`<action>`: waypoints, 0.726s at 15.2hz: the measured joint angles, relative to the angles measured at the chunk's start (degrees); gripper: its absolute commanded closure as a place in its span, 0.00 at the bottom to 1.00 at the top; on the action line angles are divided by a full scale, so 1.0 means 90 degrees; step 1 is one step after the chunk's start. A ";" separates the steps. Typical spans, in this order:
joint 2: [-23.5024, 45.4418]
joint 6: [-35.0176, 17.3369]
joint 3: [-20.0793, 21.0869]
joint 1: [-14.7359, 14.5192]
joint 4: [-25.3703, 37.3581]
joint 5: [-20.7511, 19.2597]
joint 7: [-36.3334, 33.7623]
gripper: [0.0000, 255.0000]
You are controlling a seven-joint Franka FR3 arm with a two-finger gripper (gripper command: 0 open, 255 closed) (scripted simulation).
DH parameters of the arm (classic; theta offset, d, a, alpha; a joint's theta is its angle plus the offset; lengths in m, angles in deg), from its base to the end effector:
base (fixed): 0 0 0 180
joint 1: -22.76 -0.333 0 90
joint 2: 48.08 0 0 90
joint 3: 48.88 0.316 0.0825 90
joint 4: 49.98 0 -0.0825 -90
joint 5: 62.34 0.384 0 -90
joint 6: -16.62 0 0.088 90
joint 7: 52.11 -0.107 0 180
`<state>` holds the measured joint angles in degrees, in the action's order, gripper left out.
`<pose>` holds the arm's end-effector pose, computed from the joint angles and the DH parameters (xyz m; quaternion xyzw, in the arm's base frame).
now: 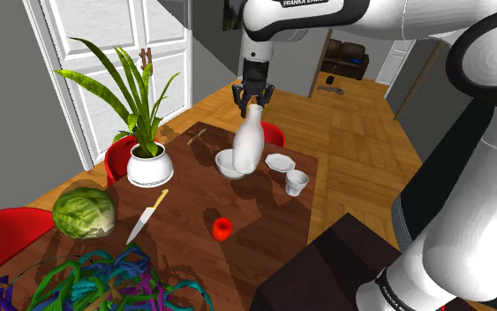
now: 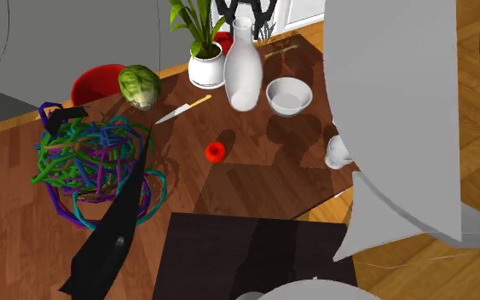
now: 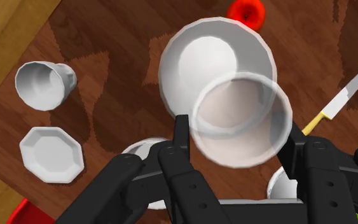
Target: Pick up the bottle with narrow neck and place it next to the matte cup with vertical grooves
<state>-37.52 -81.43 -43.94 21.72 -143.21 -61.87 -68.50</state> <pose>0.6053 0.0606 0.5023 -0.9945 0.0917 0.0511 0.0021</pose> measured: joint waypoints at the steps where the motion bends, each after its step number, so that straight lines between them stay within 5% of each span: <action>1: -0.0141 -0.0037 -0.0041 0.0064 -0.0182 0.0008 0.0108 1.00; 11: -0.1201 -0.0269 -0.0688 0.0822 -0.1484 -0.0050 0.1495 1.00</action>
<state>-48.33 -83.86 -50.13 29.12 -156.56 -62.32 -55.04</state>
